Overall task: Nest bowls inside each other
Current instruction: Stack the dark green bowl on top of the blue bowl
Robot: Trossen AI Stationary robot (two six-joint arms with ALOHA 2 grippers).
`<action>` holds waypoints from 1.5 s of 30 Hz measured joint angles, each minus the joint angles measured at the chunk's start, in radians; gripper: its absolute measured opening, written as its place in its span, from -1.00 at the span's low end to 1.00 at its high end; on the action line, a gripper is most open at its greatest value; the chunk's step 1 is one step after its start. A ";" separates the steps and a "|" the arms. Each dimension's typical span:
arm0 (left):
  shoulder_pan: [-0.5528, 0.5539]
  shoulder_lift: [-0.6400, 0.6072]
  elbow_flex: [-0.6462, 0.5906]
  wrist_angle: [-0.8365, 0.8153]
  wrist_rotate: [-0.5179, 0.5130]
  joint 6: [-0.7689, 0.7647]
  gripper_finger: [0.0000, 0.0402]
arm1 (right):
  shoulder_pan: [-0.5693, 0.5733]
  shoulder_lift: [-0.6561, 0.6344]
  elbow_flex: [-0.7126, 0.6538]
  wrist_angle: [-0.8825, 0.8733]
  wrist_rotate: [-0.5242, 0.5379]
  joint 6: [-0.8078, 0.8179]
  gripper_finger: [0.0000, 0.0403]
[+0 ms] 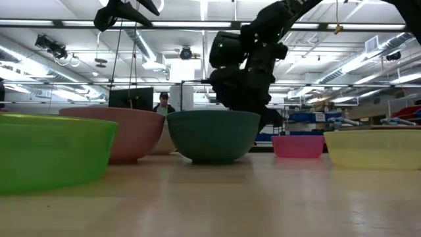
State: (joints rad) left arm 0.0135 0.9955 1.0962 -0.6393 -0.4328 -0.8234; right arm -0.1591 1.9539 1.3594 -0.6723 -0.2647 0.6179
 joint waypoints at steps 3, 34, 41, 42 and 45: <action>0.000 0.000 0.000 0.000 0.000 0.000 -0.27 | -0.003 0.002 0.000 -0.002 -0.024 -0.022 -0.70; 0.000 -0.001 0.000 0.127 -0.063 0.028 -0.27 | -0.426 0.069 0.560 -0.474 0.135 -0.333 -1.00; 0.000 -0.001 0.000 0.126 -0.063 0.027 -0.27 | -0.408 0.143 0.603 -0.509 0.099 -0.360 -1.00; 0.000 -0.001 0.000 0.125 -0.063 0.026 -0.27 | -0.402 0.143 0.597 -0.506 0.108 -0.366 -1.00; 0.000 -0.001 0.000 0.124 -0.064 0.027 -0.27 | -0.389 0.142 0.590 -0.495 0.112 -0.390 -1.00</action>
State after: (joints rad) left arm 0.0135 0.9947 1.0962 -0.5149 -0.4965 -0.7967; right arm -0.5478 2.0956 1.9499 -1.1669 -0.1532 0.2280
